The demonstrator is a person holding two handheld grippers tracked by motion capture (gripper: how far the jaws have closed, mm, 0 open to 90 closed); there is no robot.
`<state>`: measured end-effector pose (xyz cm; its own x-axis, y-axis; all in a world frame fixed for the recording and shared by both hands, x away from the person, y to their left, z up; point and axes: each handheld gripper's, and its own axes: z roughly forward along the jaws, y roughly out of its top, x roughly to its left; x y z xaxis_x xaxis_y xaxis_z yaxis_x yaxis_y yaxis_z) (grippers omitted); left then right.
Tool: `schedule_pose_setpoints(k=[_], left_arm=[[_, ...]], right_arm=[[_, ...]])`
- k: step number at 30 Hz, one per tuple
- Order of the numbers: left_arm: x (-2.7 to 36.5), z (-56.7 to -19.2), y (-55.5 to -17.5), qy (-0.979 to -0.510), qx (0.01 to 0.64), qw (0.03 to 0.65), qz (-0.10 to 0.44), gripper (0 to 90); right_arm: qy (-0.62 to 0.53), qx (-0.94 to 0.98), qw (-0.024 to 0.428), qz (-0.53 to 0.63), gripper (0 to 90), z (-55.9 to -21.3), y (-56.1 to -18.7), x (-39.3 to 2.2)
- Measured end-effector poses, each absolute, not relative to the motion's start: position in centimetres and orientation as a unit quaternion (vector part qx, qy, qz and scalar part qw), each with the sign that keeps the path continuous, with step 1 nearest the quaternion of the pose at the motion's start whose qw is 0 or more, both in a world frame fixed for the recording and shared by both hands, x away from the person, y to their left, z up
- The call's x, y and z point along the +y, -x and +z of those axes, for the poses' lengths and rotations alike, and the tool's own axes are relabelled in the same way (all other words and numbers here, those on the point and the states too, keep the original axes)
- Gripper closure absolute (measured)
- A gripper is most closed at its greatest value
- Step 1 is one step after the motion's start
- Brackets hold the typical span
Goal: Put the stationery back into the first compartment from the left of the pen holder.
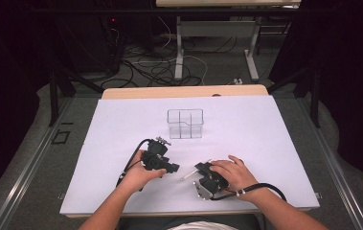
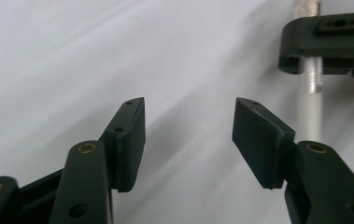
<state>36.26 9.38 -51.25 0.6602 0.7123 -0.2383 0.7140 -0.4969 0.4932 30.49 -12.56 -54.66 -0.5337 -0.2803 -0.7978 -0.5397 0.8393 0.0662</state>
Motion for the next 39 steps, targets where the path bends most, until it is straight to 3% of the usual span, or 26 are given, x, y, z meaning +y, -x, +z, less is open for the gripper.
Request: schedule_pose_setpoints(k=[6,14,22,28,29,31,39], left_arm=[[12.0,-50.3,-37.0,-0.862,0.398,0.311,0.04,38.5],[15.5,-49.3,-37.5,-0.814,0.46,0.353,0.04,37.3],[16.9,-49.3,-38.1,-0.805,0.467,0.36,0.071,19.1],[18.1,-50.0,-38.5,-0.795,0.485,0.355,0.085,13.3],[18.3,-50.1,-38.6,-0.792,0.489,0.356,0.085,6.8],[18.6,-50.2,-38.6,-0.787,0.493,0.36,0.092,2.6],[20.0,-50.7,-38.9,-0.789,0.48,0.368,0.104,0.1]], right_arm=[[0.193,0.857,0.437,0.192,79.2,-54.2,-31.2,-12.7],[0.091,0.854,0.431,0.277,79.3,-53.0,-32.8,-12.9],[0.002,0.85,0.388,0.357,79.3,-51.8,-34.2,-12.0],[-0.058,0.834,0.353,0.419,79.3,-50.9,-35.8,-11.2],[-0.075,0.828,0.342,0.438,79.3,-50.4,-36.6,-10.9],[-0.092,0.825,0.331,0.448,79.3,-49.8,-37.3,-10.6],[-0.168,0.797,0.291,0.502,79.2,-46.9,-40.3,-9.9]])
